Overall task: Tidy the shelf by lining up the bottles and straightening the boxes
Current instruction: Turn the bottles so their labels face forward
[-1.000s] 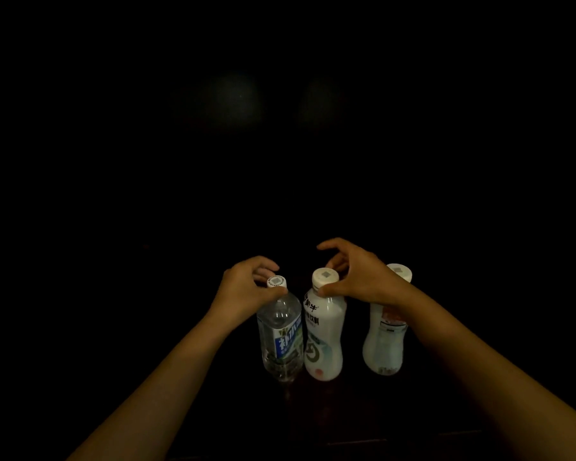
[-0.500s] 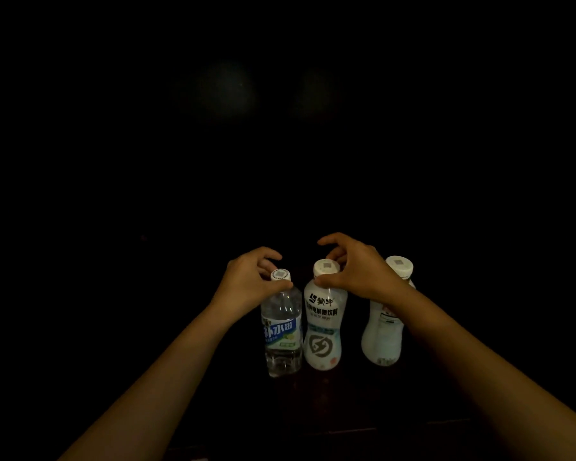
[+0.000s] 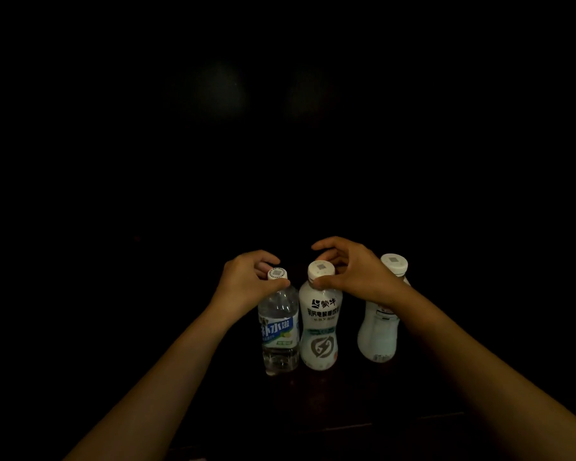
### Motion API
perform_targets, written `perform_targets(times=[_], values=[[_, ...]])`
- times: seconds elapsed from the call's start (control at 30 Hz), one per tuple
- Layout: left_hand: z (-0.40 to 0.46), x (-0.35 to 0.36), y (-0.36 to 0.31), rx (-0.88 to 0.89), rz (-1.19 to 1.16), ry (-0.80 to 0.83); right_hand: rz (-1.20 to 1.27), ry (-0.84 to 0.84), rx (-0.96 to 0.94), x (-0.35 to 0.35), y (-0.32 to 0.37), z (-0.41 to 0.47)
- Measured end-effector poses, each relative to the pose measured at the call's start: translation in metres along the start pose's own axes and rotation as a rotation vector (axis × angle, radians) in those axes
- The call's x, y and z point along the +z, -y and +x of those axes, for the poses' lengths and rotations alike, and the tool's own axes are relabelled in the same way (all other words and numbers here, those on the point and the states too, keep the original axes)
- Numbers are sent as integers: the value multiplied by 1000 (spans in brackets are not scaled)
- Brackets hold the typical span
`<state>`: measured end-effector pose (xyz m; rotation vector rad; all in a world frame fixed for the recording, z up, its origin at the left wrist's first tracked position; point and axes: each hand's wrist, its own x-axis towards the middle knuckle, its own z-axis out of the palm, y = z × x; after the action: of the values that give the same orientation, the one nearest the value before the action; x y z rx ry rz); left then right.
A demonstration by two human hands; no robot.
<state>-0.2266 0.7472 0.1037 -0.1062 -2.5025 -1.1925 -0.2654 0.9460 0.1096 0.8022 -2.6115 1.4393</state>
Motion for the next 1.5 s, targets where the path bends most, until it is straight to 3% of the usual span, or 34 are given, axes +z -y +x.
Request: perform_targets(times=[0.47,0.63,0.73,0.83,0.93,1.03,1.17,1.37,1.5], values=[[-2,8,9,70,-32,-62,-68,-84,27,5,2,-3],[-8,2,39,39,-172,-136,-71,-60,9,1,4,-8],[-25,6,83,-48,67,-159,-24,-88,22,-13,6,-12],[-43,22,123,-182,448,6,-73,-189,15,-33,4,-17],[-57,43,142,-339,641,118,-183,-295,2,-48,-3,-23],[-67,57,155,-398,719,197,-377,-367,-19,-60,-13,-30],[-67,60,163,-401,737,206,-531,-338,65,-65,-25,-42],[-69,57,158,-396,725,209,-475,-377,116,-59,-31,-43],[-71,56,155,-408,723,216,-349,-189,124,-69,-32,-39]])
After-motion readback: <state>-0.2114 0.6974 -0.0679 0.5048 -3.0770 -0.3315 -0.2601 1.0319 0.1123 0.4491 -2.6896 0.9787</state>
